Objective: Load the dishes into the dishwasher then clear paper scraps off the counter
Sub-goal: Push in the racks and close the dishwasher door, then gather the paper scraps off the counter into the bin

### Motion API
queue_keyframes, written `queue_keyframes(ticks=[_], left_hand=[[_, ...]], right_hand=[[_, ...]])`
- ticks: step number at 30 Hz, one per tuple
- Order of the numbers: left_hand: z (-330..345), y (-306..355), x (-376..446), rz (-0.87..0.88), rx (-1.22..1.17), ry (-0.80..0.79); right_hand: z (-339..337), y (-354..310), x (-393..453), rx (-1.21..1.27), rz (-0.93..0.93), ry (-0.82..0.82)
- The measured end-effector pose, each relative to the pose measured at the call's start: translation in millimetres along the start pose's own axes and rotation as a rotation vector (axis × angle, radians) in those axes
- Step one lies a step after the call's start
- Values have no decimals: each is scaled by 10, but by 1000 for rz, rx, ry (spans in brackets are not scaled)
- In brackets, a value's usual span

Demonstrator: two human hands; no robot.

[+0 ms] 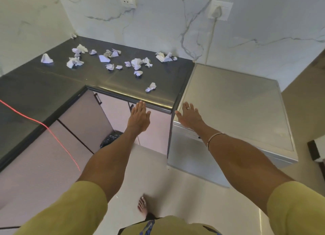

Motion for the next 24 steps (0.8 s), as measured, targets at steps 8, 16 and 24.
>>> queue_keyframes(ticks=[8,16,24], left_hand=[[-295,-856,256,-103,-11,20],[-484,-1296,551,-86,1,2],[-463,-1615,913,-73,-7,26]], right_hand=[[-27,-890,599,35,-51,23],[-126,-1413,964,188,-47,101],[-278,-1558,1424,199,-17,195]])
Point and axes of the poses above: each hand's wrist, its own x-axis towards the middle knuckle, its own z-axis out of the palm, y = z × x, the point moved 4 cm from there along x, towards the middle knuckle, and after that the axes turned 8 degrees about z, right-handed, at the moved point
